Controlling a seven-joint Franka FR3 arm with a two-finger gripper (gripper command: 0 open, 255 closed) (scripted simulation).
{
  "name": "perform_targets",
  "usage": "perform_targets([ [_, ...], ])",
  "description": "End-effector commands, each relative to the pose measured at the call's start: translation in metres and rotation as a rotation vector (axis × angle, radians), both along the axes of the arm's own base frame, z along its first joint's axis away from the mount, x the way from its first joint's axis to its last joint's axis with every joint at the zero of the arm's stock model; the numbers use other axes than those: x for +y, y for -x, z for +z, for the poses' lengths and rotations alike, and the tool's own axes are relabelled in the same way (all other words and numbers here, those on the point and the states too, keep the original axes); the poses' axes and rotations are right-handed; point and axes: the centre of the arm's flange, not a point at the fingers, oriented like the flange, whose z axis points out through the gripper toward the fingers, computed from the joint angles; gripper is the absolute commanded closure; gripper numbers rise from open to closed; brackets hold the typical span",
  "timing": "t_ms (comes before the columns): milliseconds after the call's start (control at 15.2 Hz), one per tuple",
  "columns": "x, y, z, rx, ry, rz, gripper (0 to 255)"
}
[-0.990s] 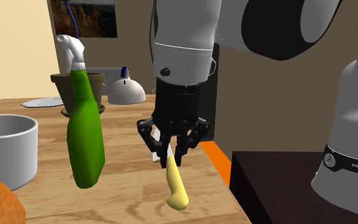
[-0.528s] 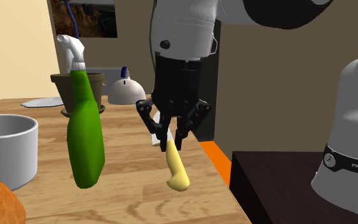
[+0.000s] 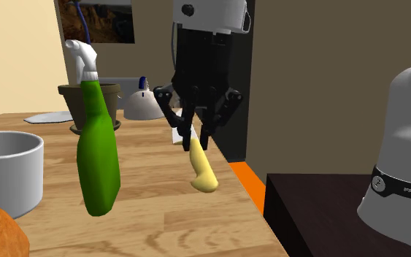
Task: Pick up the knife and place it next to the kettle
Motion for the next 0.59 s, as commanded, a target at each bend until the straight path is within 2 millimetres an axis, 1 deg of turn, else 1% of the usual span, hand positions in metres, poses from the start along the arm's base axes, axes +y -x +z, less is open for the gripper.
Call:
perform_targets([
  [0, -0.001, 0.0, 0.011, 0.001, 0.0, 0.0, 255],
  [528, -0.001, 0.0, 0.053, 0.001, 0.0, 0.0, 255],
])
